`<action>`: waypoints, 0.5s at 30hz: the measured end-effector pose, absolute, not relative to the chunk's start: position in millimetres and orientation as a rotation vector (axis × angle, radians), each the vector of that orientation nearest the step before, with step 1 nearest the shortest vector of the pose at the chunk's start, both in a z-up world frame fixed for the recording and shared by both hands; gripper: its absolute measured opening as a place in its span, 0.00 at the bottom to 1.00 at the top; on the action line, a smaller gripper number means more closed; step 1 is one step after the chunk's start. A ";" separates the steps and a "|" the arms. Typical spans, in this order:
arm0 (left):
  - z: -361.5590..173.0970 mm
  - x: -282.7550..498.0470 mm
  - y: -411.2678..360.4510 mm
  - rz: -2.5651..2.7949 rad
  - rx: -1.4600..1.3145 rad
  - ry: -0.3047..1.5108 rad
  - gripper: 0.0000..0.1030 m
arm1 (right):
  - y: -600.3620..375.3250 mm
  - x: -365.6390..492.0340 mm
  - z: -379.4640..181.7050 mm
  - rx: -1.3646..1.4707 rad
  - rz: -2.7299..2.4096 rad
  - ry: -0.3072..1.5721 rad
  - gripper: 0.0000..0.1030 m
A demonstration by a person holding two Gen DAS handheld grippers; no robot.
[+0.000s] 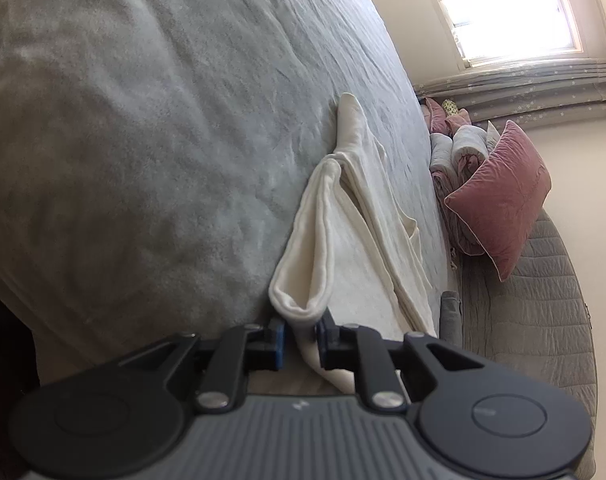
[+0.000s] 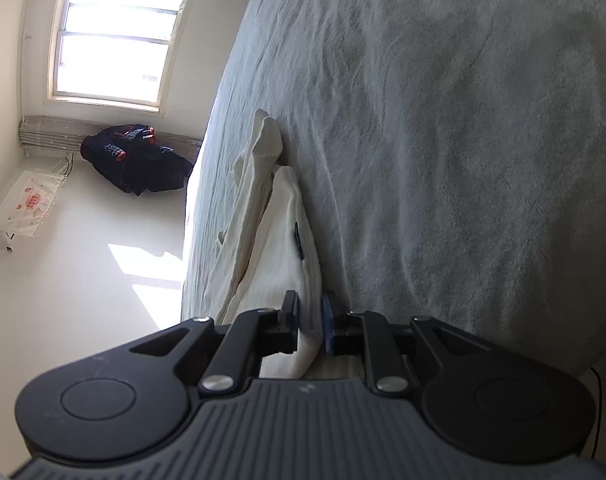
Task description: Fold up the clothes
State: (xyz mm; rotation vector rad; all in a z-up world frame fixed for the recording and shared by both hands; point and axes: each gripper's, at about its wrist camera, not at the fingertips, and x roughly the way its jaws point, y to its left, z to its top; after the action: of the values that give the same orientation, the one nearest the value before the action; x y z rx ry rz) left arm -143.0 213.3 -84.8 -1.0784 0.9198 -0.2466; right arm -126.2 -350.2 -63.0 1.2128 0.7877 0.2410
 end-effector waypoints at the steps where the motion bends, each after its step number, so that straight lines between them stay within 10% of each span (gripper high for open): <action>1: -84.2 -143.5 213.9 -0.249 -1.081 0.916 0.15 | -349.5 -124.5 -61.7 1.210 0.242 0.792 0.18; 15: -78.3 -145.5 223.5 -0.298 -1.175 0.939 0.08 | -350.5 -108.6 -36.0 1.195 0.297 0.822 0.13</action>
State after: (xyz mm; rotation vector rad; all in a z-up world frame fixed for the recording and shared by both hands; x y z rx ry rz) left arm -145.5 223.5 -78.3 -1.1746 0.9394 -0.2983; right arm -108.6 -350.5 -36.0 1.1949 0.8216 0.2973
